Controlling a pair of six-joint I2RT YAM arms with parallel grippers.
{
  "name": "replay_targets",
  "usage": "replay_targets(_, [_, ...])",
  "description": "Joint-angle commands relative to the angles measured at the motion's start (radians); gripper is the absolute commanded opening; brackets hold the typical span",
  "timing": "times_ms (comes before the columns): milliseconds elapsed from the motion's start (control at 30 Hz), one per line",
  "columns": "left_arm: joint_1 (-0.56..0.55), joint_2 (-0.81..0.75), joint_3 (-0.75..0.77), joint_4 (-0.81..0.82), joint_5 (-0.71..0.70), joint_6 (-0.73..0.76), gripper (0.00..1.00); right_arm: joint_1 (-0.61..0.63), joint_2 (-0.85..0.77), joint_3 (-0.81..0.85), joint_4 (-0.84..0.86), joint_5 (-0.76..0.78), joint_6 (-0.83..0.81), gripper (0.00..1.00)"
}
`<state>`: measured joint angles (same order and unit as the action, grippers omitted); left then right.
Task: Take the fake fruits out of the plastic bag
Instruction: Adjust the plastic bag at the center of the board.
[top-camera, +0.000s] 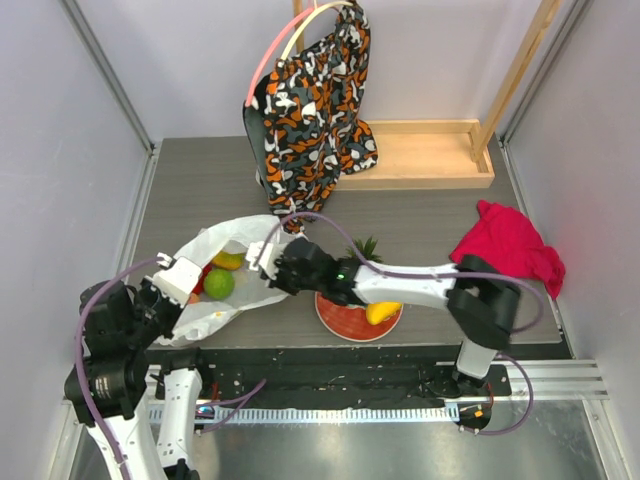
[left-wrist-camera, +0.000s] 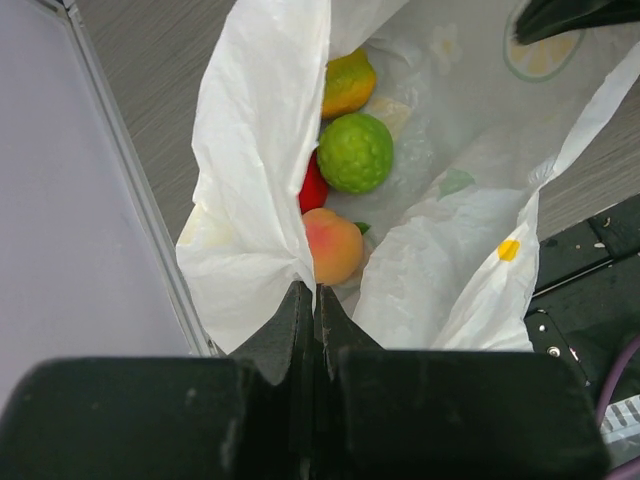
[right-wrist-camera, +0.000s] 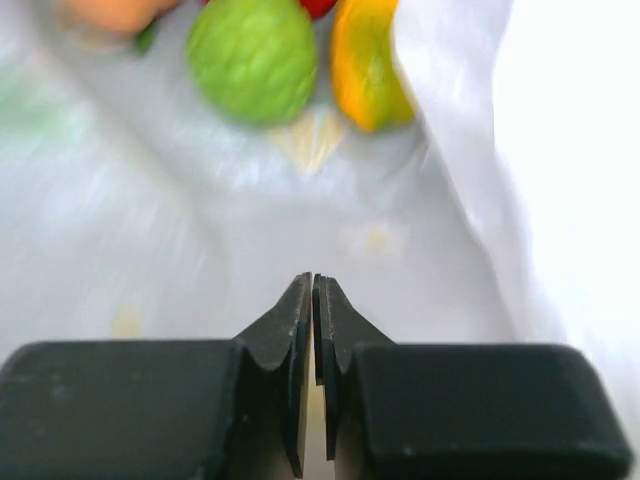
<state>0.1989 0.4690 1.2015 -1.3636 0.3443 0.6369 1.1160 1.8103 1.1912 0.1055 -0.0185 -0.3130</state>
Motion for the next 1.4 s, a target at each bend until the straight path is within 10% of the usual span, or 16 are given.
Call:
replay_targets(0, [0.007, -0.016, -0.011, -0.219, 0.004, 0.036, 0.00, -0.002, -0.219, -0.208, -0.050, -0.057, -0.006, 0.12])
replay_targets(433, [0.007, -0.035, -0.022, -0.195, -0.011, 0.038, 0.00, -0.068, -0.430, -0.240, -0.322, -0.050, -0.035, 0.16])
replay_targets(667, [0.007, -0.020, -0.025, -0.197, 0.001, 0.079, 0.10, -0.073, -0.427, -0.105, -0.287, -0.343, -0.231, 0.56])
replay_targets(1167, [0.007, -0.010, -0.006, -0.196, 0.025, 0.066, 0.05, -0.079, -0.083, 0.128, -0.507, -0.651, -0.636, 0.65])
replay_targets(1367, [0.007, -0.018, -0.010, -0.184, 0.021, 0.053, 0.00, -0.053, -0.169, 0.044, -0.570, -0.561, -0.632, 0.09])
